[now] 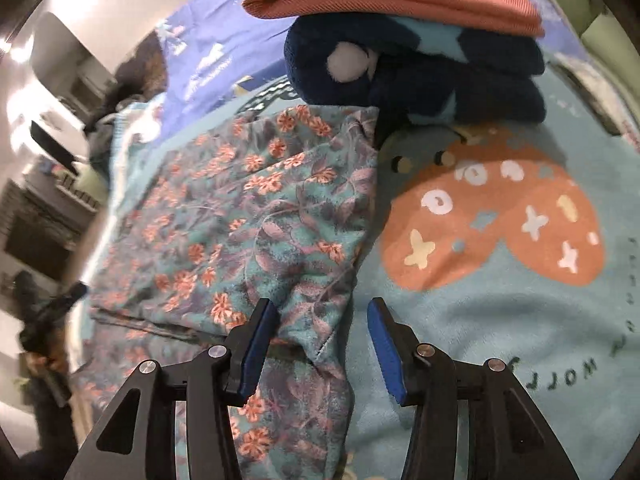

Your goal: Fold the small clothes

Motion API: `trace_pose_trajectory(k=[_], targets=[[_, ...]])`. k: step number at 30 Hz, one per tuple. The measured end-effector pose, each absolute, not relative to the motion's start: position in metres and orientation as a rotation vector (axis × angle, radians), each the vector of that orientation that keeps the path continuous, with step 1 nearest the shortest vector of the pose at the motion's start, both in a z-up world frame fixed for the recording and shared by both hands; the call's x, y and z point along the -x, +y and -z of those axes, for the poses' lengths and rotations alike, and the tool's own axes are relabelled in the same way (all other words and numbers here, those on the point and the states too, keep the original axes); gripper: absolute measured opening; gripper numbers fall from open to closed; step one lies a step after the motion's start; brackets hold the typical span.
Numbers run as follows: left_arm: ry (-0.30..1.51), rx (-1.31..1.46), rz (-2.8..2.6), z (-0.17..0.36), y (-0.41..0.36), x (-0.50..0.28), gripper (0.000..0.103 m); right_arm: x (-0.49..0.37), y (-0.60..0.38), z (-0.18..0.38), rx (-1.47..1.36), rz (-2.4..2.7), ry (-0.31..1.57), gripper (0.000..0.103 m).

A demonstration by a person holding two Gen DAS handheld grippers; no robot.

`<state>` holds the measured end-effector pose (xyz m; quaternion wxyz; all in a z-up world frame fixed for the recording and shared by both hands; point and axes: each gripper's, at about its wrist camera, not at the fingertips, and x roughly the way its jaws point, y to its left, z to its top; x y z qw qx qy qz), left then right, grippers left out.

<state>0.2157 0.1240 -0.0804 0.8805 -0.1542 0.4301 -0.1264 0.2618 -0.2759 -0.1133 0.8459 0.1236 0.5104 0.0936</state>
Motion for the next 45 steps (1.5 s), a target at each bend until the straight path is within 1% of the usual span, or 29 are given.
trace_pose_trajectory(k=[2, 4, 5, 7, 8, 10, 13, 17, 19, 20, 21, 24, 27, 33, 39, 45], targets=[[0.892, 0.303, 0.31, 0.078, 0.111, -0.22, 0.067, -0.259, -0.262, 0.111, -0.212, -0.173, 1.084, 0.05], [0.921, 0.246, 0.339, 0.081, 0.099, -0.226, 0.067, -0.256, -0.275, 0.113, -0.198, -0.163, 1.093, 0.05], [0.949, 0.225, 0.351, 0.087, 0.093, -0.231, 0.064, -0.256, -0.277, 0.115, -0.2, -0.16, 1.095, 0.052], [1.02, 0.204, 0.387, 0.103, 0.079, -0.238, 0.026, -0.248, -0.295, 0.117, -0.21, -0.153, 1.092, 0.053], [1.04, 0.185, 0.402, 0.108, 0.072, -0.239, 0.004, -0.247, -0.297, 0.117, -0.216, -0.148, 1.09, 0.053], [0.996, 0.153, 0.344, 0.103, 0.069, -0.233, 0.003, -0.243, -0.301, 0.114, -0.221, -0.133, 1.091, 0.053], [0.865, 0.23, 0.291, 0.079, 0.098, -0.22, 0.003, -0.229, -0.308, 0.105, -0.209, -0.119, 1.076, 0.053], [0.881, 0.267, 0.23, 0.084, 0.125, -0.218, 0.006, -0.213, -0.318, 0.104, -0.245, -0.113, 1.069, 0.053], [0.904, 0.258, 0.214, 0.087, 0.13, -0.209, 0.023, -0.199, -0.325, 0.103, -0.282, -0.111, 1.06, 0.053], [0.903, 0.275, 0.214, 0.086, 0.134, -0.203, 0.039, -0.189, -0.329, 0.103, -0.3, -0.114, 1.054, 0.053], [0.897, 0.301, 0.215, 0.083, 0.14, -0.192, 0.051, -0.176, -0.333, 0.102, -0.316, -0.117, 1.048, 0.053], [0.864, 0.331, 0.25, 0.076, 0.151, -0.154, 0.059, -0.137, -0.342, 0.101, -0.324, -0.127, 1.031, 0.053], [0.881, 0.325, 0.274, 0.081, 0.155, -0.11, 0.061, -0.103, -0.347, 0.103, -0.354, -0.14, 1.024, 0.053], [0.888, 0.263, 0.294, 0.086, 0.142, -0.054, 0.061, -0.063, -0.346, 0.108, -0.432, -0.162, 0.994, 0.053], [0.918, 0.305, 0.322, 0.098, 0.134, -0.022, 0.061, -0.024, -0.321, 0.115, -0.425, -0.216, 0.985, 0.053], [0.957, 0.289, 0.33, 0.114, 0.131, 0.018, 0.061, 0.022, -0.32, 0.127, -0.464, -0.221, 0.974, 0.053]])
